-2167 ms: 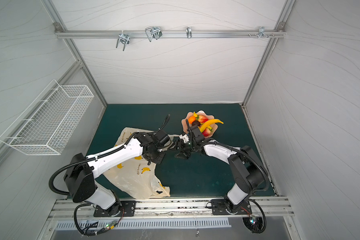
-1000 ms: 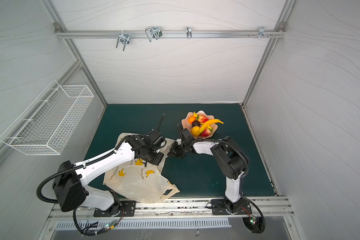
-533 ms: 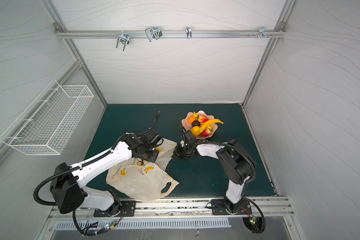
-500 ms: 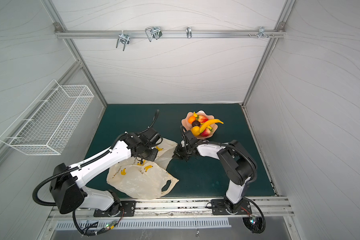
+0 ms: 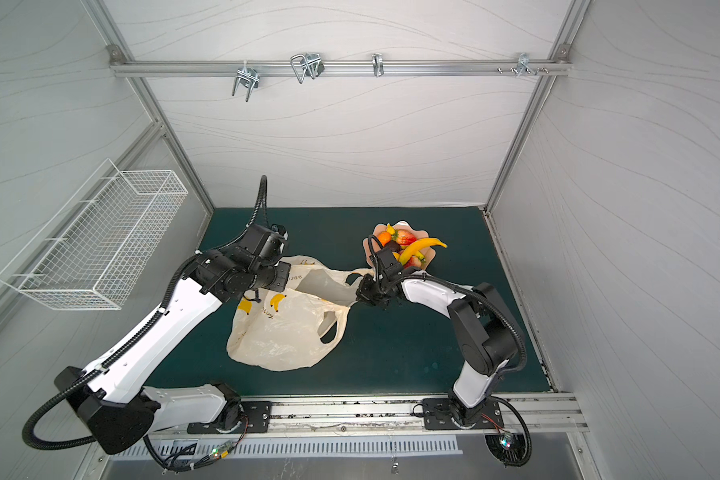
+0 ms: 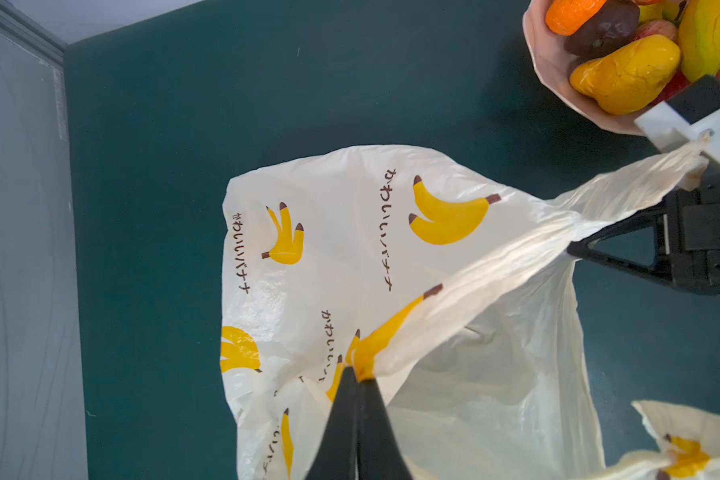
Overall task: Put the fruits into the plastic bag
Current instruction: 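Hold the bag rim with the left gripper while the right gripper releases and withdraws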
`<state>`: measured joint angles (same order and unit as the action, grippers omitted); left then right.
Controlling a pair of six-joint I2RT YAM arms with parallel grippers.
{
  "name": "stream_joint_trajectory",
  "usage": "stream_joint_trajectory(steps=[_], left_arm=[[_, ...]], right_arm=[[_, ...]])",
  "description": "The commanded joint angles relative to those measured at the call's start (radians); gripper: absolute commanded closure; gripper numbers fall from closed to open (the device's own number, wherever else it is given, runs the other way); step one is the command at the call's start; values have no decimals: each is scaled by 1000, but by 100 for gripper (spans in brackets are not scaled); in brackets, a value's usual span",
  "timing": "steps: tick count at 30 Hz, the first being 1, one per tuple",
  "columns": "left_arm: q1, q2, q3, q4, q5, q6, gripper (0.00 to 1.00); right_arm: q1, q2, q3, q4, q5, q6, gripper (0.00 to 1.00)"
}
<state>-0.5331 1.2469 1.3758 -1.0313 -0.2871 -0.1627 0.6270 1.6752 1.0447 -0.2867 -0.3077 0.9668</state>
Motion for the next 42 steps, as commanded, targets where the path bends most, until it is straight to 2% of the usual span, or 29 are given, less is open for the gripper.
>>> stream_joint_trajectory(steps=[1,9,13,16,17,19,20,24,29,33,37,40,42], left_arm=[[37,-34,49,3,12,61,100],[77,-38,102,28,3,107,100],[78,-40,104,51,-7,126,100],[77,-30,109,47,30,136,100],[77,-33,98,59,50,133,100],[67,-45,81,88,82,123,100],[53,-51,71,102,80,120,100],[31,-41,60,127,120,93,100],[0,-30,56,147,106,70,100],[1,-25,55,149,87,63,100],[0,-24,46,157,97,52,100],[2,-18,41,154,109,39,100],[1,-15,36,153,111,30,100]], right_arm=[[-14,-51,56,-120,119,-121,100],[-16,-88,95,-189,238,-207,100],[-16,-105,66,-186,256,-216,100],[-21,-133,35,-134,225,-215,100],[-25,-151,23,-103,209,-220,96],[-40,-183,7,-38,148,-228,75],[-51,-195,5,-17,110,-228,69],[-75,-217,57,-43,-34,-264,51],[-89,-277,60,-94,-188,-259,43],[-111,-353,50,-176,-204,-257,35],[-176,-413,19,-192,-252,-254,21],[-223,-424,34,-215,-285,-299,15],[-237,-418,60,-220,-345,-343,14]])
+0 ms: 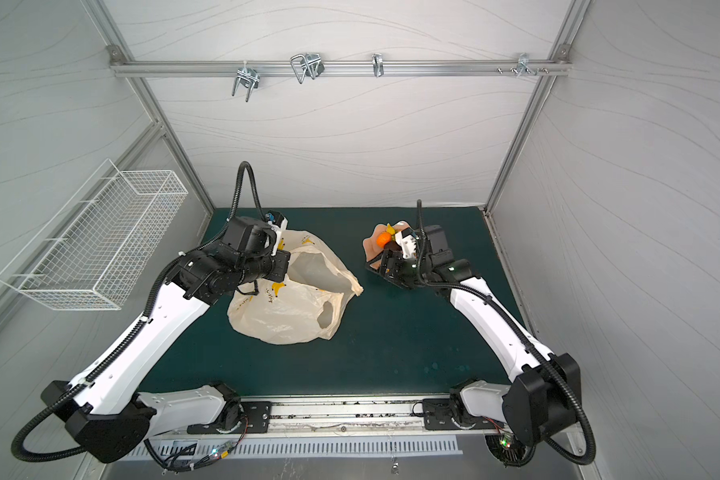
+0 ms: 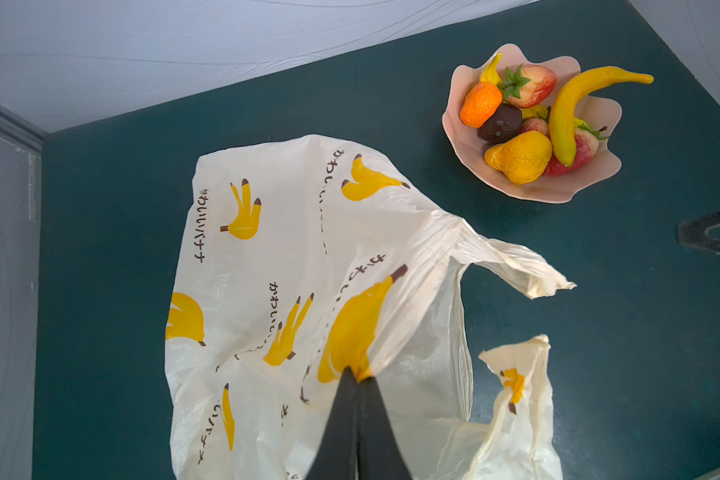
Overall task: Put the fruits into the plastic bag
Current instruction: 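Hold the bag rim with the left gripper while the right gripper releases and withdraws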
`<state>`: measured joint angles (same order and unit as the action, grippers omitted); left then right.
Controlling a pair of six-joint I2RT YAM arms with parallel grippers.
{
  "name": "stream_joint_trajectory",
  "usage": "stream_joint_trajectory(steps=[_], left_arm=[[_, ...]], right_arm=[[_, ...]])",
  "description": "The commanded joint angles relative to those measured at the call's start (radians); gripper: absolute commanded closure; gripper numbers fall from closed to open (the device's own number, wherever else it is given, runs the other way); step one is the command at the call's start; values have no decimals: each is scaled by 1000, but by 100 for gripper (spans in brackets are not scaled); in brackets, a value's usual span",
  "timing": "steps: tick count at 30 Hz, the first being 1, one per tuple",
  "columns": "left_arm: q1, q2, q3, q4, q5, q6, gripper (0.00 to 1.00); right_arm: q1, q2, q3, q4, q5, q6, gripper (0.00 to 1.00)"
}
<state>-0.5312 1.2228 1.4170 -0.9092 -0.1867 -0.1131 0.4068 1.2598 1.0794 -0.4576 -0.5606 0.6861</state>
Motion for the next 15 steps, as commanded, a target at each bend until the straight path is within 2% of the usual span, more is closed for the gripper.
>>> stream_joint_trajectory(steps=[1,4,9,12,15], left_arm=[[-1,10,-10,30,12,-25,100],[-1,16,-16,28,15,-37,100],[-1,36,-14,20,8,-47,100],[3,47,-13,15,1,-57,100],[7,56,-12,10,4,-65,100]], right_arm=[[-17,3,39,-50,-124,-83,14],[-8,22,60,-53,-221,-90,13],[3,20,40,-71,-224,-98,10],[53,29,69,-136,-169,-206,10],[143,76,124,-256,-53,-354,10]])
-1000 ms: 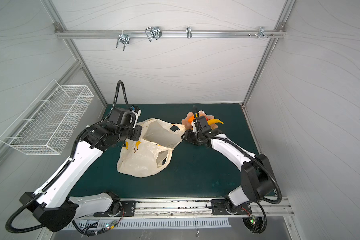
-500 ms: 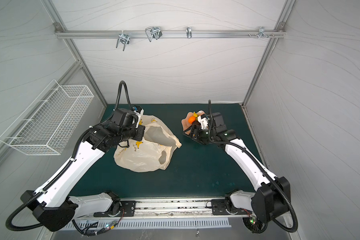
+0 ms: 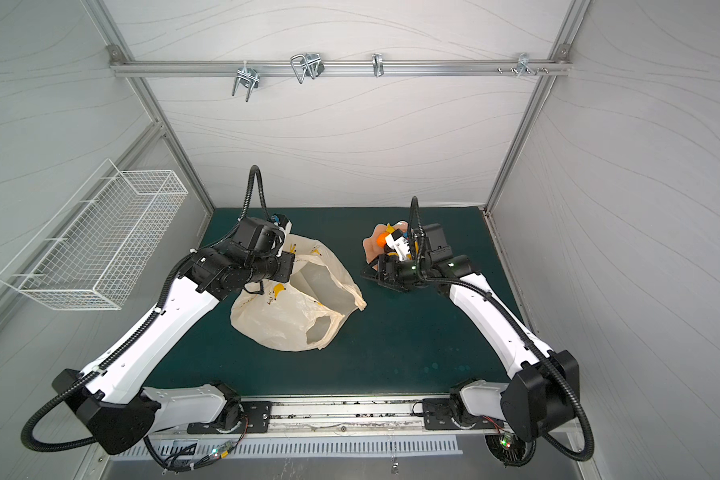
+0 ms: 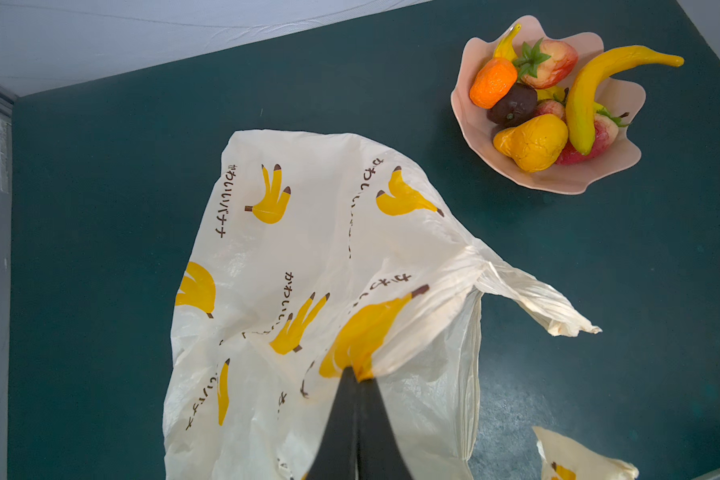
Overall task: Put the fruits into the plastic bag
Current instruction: 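Hold the bag rim with the left gripper while the right gripper releases and withdraws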
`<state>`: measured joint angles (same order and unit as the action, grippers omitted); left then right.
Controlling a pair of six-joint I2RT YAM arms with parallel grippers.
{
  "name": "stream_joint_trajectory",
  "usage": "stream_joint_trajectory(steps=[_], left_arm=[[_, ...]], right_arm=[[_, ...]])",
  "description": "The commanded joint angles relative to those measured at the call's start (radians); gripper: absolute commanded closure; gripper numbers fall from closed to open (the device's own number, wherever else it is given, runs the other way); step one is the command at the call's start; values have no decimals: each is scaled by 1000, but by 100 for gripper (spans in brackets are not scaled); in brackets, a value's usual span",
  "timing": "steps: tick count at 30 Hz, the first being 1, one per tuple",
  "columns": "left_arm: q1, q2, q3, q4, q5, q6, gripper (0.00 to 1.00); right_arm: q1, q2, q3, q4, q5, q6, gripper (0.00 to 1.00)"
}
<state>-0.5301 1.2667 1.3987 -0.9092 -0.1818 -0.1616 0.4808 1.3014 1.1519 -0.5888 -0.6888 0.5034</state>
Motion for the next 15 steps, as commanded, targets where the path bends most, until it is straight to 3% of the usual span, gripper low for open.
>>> stream_joint_trajectory(steps=[1,7,15], left_arm=[[6,15,7,9,1,-18,100],[8,20,12,4,10,-16,100],[8,20,20,-13,18,-6,100]], right_arm=[[93,53,62,-153,115,-198,10],[169,143,55,-141,260,-242,12],[183,298,169,-124,468,-340,15]])
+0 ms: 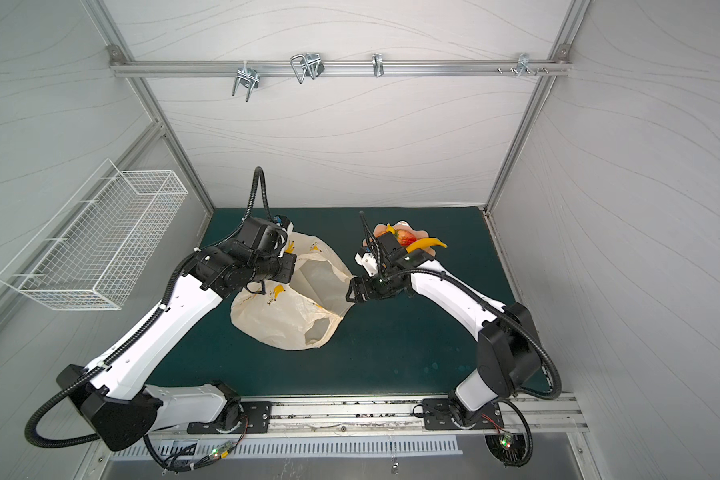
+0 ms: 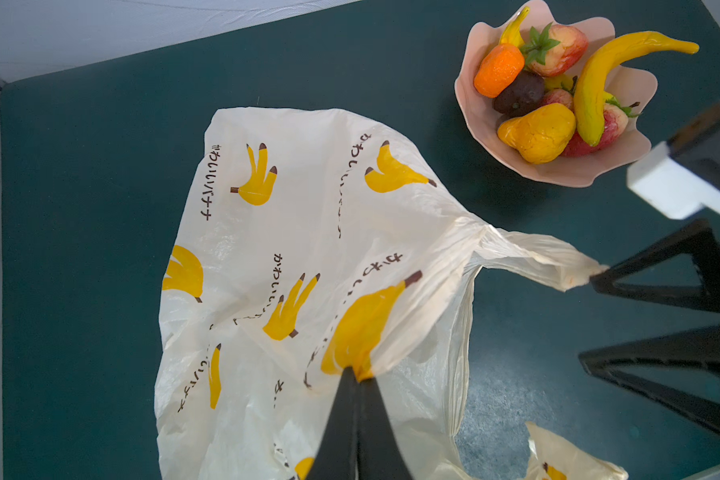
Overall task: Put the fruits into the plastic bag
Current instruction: 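Hold the bag rim with the left gripper while the right gripper releases and withdraws, then move the right gripper over the pink bowl toward the long yellow banana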
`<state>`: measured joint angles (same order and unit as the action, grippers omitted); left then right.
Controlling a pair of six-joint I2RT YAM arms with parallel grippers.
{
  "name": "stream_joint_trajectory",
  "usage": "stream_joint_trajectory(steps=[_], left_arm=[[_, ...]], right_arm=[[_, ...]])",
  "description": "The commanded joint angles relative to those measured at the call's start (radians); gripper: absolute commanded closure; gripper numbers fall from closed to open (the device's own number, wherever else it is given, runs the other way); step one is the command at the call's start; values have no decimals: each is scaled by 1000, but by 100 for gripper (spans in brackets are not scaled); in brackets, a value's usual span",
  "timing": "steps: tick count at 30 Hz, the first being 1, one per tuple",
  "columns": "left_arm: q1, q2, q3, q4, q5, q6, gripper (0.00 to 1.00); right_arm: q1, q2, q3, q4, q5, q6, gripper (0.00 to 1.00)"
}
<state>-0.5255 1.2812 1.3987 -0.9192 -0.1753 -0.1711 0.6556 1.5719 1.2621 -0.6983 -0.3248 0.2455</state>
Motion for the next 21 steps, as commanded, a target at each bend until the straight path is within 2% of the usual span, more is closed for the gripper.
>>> stream_joint_trajectory(steps=[1,8,15,21], left_arm=[[2,6,20,-5,13,4,100],[3,15,24,-3,31,-4,100],[3,20,8,8,57,-18,100],[3,25,-9,21,60,-32,100]], right_arm=[[10,44,75,-18,121,-96,15],[9,194,179,-8,164,-141,15],[-8,262,266,50,261,-61,14],[-45,228,265,43,203,-48,12]])
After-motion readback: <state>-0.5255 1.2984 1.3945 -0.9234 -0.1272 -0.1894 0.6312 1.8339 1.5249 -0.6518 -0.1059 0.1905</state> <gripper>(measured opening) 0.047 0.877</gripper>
